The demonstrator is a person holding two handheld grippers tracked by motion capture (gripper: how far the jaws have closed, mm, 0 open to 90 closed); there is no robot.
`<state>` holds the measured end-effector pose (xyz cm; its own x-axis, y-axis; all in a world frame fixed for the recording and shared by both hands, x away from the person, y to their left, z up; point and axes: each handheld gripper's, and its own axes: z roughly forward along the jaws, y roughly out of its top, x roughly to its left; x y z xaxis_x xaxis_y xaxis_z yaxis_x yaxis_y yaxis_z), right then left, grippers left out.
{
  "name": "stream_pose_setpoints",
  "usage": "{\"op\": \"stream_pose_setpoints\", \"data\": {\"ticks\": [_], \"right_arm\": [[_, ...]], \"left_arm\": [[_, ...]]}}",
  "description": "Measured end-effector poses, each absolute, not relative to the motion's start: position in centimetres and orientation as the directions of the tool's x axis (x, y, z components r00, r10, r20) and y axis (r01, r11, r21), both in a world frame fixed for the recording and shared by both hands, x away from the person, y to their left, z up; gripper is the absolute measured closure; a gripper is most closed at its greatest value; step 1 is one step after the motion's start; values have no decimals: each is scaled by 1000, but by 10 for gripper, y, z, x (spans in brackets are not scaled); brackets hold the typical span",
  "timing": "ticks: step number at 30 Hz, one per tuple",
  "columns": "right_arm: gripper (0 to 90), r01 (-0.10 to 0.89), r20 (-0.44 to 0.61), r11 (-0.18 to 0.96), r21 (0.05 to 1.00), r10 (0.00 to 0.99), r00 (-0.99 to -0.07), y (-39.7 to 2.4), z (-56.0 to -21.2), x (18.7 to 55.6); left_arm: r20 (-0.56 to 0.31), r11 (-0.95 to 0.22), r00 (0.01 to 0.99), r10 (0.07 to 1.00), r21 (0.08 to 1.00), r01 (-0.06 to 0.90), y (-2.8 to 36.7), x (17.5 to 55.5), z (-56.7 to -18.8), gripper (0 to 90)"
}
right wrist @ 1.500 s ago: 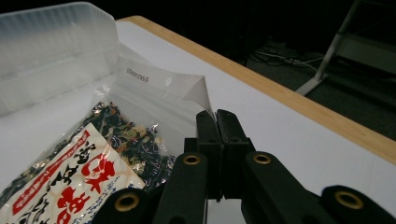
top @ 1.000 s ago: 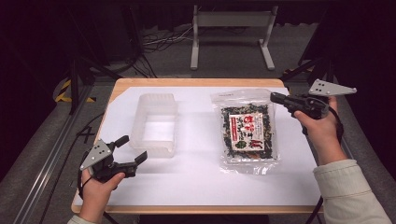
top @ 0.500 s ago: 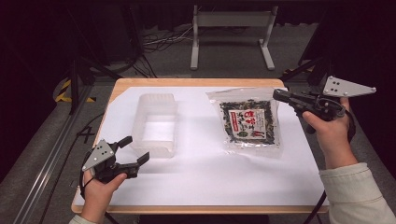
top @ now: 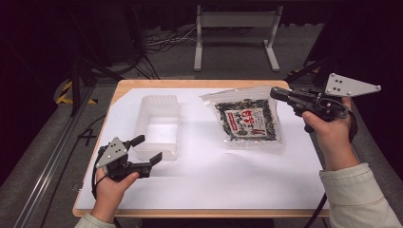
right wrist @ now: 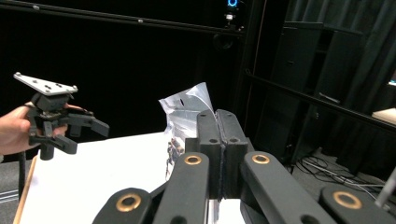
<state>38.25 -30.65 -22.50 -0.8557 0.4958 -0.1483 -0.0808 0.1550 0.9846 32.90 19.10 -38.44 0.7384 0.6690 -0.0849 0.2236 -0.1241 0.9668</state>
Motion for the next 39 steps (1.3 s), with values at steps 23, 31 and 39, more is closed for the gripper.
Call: {"op": "stream_pose_setpoints", "data": {"ticks": [23,31,39], "right_arm": [[900,-132,-154,83,988,395,-906,-260,-213,377],[900,-133,-154,79,988,377,-913,-251,-214,378],[900,-131,-143,59,990,365,-920,-248,-217,377]], "left_arm": [[-72,-96,839,540,985,146,124,361,-353,135],[-116,-17,873,473,990,141,111,374,-346,179],[-140,59,916,376,990,127,99,386,-345,187]]}}
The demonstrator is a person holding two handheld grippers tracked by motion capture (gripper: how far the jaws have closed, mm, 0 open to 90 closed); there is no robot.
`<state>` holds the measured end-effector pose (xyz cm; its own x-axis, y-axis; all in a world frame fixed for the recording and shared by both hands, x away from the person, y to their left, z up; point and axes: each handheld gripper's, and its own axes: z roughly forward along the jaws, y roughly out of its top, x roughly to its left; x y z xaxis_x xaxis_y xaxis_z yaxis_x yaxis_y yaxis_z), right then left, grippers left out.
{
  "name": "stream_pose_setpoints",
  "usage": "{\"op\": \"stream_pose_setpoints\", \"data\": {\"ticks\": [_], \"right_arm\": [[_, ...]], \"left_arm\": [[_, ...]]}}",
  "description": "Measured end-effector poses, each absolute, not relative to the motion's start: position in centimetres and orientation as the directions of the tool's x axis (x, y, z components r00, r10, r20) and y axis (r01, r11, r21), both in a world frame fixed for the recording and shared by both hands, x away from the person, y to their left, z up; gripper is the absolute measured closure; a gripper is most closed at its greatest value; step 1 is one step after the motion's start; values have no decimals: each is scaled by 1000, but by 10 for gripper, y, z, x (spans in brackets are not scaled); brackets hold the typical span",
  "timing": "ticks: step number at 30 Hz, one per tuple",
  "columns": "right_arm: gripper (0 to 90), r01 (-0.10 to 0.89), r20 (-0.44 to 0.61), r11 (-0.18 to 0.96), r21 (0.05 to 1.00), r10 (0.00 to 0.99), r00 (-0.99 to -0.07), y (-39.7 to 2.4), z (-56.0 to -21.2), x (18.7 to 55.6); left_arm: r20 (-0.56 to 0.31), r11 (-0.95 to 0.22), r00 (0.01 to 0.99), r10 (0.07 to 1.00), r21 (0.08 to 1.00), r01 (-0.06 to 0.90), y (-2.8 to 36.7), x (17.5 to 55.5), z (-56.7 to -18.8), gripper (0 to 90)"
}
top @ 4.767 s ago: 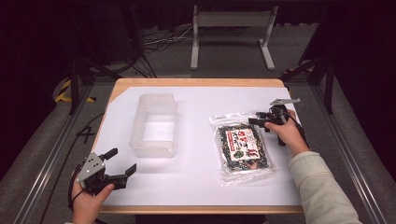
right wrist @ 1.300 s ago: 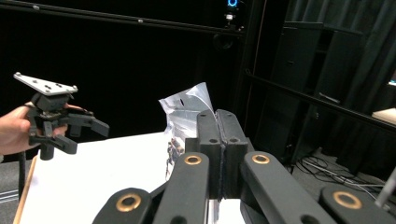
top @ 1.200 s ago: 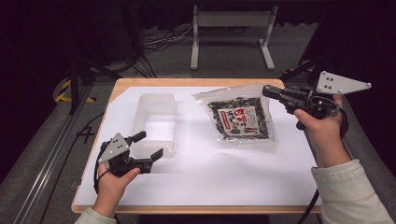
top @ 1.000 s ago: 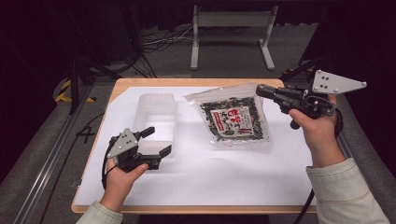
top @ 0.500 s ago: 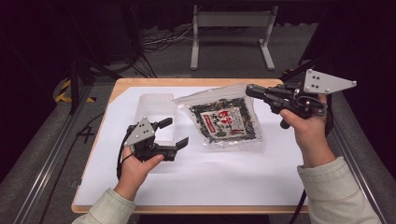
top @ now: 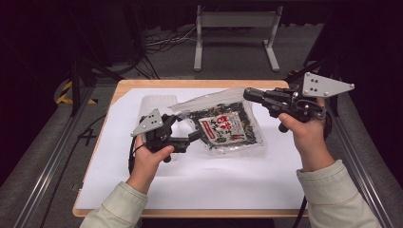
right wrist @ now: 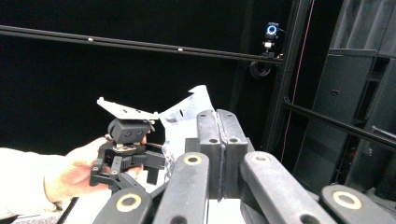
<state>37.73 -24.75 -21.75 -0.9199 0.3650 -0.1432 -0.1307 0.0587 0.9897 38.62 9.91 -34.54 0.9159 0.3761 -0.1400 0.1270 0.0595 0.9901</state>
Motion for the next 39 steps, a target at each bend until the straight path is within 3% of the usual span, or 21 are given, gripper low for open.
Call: {"op": "stream_pose_setpoints", "data": {"ticks": [15,19,25,31,39], "right_arm": [[900,-129,-134,40,991,364,-922,-247,-219,377],[900,-127,-130,31,991,366,-922,-248,-220,377],[900,-123,-122,20,992,368,-922,-245,-222,377],[900,-118,-111,5,993,367,-923,-244,-224,379],[900,-106,-93,-14,994,385,-918,-249,-228,381]], "left_arm": [[-152,123,944,292,985,121,82,398,-347,267],[-153,138,951,267,983,120,81,397,-347,376],[-113,83,954,276,992,94,78,397,-347,450],[-81,48,960,268,996,71,78,393,-345,621],[-61,15,968,244,998,59,82,389,-336,686]]}}
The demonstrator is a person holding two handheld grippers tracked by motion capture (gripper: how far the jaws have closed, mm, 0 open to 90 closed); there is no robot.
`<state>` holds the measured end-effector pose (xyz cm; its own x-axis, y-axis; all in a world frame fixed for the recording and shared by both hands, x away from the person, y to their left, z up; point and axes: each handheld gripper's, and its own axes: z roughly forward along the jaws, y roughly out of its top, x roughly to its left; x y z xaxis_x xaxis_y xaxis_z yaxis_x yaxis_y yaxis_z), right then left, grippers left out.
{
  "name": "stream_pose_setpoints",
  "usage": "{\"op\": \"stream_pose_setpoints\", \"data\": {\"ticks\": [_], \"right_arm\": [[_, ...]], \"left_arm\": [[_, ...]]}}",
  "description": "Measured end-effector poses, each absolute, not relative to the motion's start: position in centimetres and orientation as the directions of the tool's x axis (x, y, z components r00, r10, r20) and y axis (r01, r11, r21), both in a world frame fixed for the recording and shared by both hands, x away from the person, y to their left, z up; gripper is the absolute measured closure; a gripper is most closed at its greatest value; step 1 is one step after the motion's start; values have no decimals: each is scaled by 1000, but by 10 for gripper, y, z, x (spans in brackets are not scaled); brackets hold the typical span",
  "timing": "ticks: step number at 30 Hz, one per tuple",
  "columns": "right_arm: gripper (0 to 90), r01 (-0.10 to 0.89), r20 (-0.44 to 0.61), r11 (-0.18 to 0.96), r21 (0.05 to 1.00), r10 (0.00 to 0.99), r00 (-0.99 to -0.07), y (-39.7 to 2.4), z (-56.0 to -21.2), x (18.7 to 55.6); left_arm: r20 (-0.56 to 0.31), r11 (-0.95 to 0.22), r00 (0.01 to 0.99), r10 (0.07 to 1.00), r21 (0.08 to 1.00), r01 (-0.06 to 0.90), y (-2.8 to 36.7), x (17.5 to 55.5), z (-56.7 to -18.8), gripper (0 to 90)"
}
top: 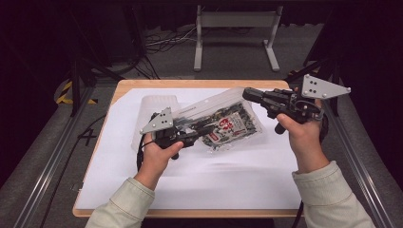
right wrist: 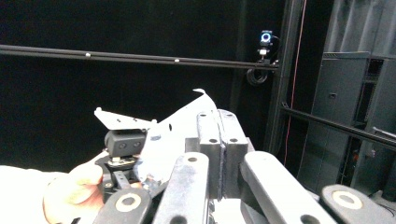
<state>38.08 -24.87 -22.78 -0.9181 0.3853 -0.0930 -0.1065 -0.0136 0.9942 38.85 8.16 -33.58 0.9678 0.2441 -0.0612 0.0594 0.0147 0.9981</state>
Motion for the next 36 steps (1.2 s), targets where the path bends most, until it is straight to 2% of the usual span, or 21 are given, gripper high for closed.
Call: {"op": "stream_pose_setpoints", "data": {"ticks": [13,17,23,34,36], "right_arm": [[872,-135,-122,1,991,435,-892,-254,-228,378],[814,-144,-136,19,989,467,-874,-254,-228,377],[669,-139,-149,60,988,534,-832,-259,-234,380],[570,-95,-162,143,985,592,-789,-274,-251,379],[512,-82,-151,140,987,601,-785,-279,-255,378]], "left_arm": [[-39,-9,969,243,999,43,85,382,-319,717],[-36,-19,966,256,999,42,87,382,-315,720],[-23,-39,956,292,999,36,93,383,-305,721],[-16,-66,939,343,997,42,102,386,-287,721],[-13,-78,930,368,996,45,108,388,-280,721]]}}
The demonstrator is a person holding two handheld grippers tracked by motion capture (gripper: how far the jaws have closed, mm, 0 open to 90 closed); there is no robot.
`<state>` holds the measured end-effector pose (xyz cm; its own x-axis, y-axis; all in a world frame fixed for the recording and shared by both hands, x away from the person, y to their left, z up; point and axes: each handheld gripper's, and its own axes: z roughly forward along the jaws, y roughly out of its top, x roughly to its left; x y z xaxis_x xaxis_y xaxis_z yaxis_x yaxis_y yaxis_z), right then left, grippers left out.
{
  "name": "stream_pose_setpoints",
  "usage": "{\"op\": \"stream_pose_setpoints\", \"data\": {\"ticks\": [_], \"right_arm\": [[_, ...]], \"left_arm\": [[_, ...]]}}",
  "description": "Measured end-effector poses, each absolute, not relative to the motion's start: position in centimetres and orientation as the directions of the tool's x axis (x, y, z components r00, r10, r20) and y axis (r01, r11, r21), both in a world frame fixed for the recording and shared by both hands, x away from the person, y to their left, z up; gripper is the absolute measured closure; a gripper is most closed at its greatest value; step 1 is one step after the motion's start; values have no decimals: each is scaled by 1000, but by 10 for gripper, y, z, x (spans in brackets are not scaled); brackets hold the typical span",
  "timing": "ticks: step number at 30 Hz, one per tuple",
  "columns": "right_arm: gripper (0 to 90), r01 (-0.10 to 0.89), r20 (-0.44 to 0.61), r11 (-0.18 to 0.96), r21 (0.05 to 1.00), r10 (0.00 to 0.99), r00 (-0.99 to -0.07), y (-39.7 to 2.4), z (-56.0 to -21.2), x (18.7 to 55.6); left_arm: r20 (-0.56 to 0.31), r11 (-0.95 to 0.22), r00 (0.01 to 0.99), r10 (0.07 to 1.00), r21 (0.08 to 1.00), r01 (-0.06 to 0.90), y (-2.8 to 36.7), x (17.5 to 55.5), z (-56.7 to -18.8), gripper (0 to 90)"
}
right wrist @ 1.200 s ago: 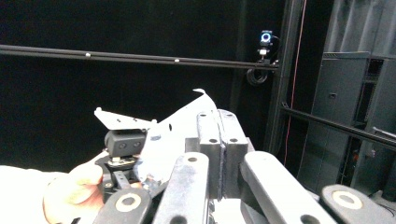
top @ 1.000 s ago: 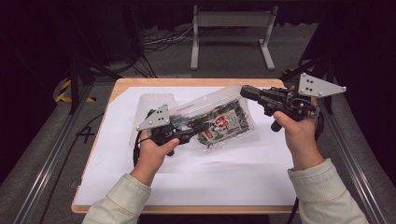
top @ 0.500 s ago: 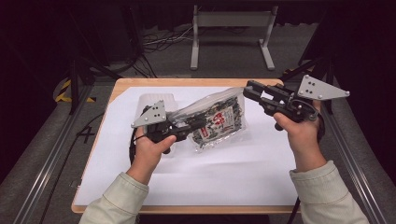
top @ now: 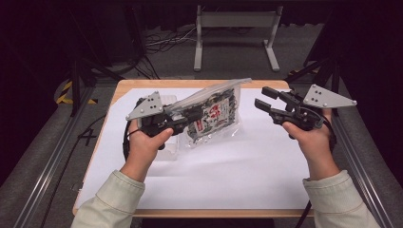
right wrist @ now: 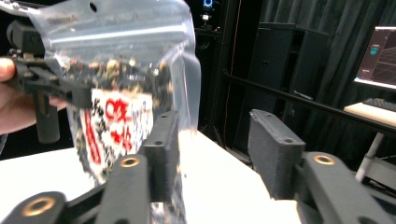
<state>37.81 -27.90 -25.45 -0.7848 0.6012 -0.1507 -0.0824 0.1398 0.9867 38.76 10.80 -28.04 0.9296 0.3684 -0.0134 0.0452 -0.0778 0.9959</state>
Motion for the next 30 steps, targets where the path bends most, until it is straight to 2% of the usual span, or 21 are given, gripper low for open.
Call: {"op": "stream_pose_setpoints", "data": {"ticks": [3,13,16,23,30], "right_arm": [[496,-93,-173,160,983,625,-761,-285,-258,373],[444,-7,-114,164,986,654,-748,-300,-278,368],[436,5,-124,185,983,675,-727,-305,-283,370],[426,54,-63,142,988,711,-701,-319,-296,375],[415,84,-25,120,989,703,-710,-321,-302,381]], "left_arm": [[-16,-78,917,400,996,52,114,389,-274,721],[15,-103,891,454,994,35,131,391,-255,721],[24,-109,886,464,994,30,135,391,-251,722],[15,-112,866,499,993,47,151,397,-248,721],[16,-118,841,540,991,57,167,405,-247,722]]}}
